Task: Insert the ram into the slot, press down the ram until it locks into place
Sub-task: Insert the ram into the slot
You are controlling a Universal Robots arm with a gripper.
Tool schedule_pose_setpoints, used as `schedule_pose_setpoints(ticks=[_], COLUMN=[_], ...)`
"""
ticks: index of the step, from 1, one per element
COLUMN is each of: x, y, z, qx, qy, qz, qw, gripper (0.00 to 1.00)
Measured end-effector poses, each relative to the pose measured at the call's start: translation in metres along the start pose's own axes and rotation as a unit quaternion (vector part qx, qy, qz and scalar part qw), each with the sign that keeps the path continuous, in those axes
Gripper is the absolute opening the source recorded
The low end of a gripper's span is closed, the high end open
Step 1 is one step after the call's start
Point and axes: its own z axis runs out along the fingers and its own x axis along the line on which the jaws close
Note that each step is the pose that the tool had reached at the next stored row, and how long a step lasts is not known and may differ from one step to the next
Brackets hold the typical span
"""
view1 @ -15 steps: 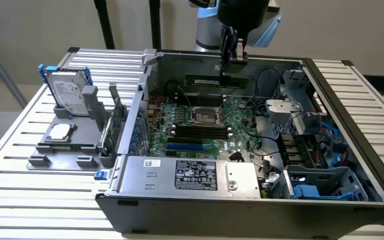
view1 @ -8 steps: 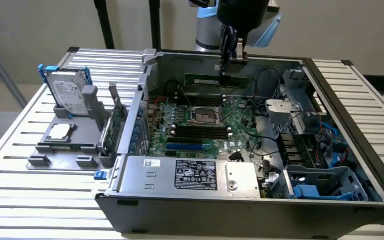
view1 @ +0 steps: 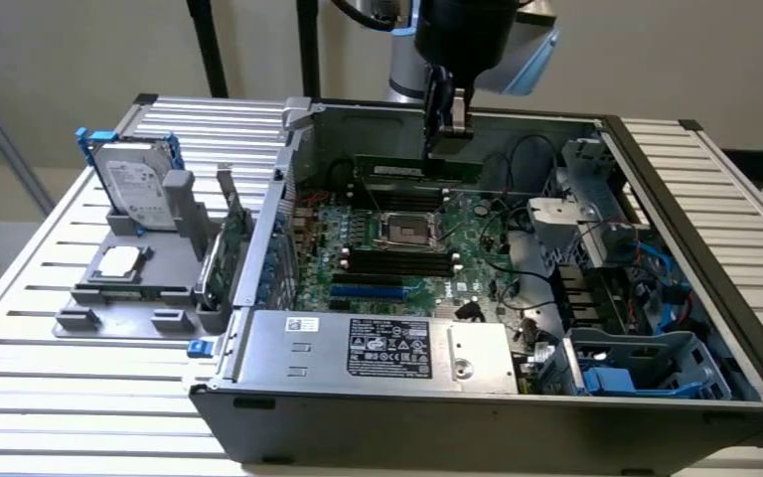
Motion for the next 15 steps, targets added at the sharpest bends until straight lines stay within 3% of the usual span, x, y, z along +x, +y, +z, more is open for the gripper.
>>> schedule_pose_setpoints(ticks=[15], x=[0.001], y=[0.0125], z=[0.0277], qx=[-0.0002], qy=[0.0005], qz=[-0.013], qw=[0.9999], gripper=[0.13])
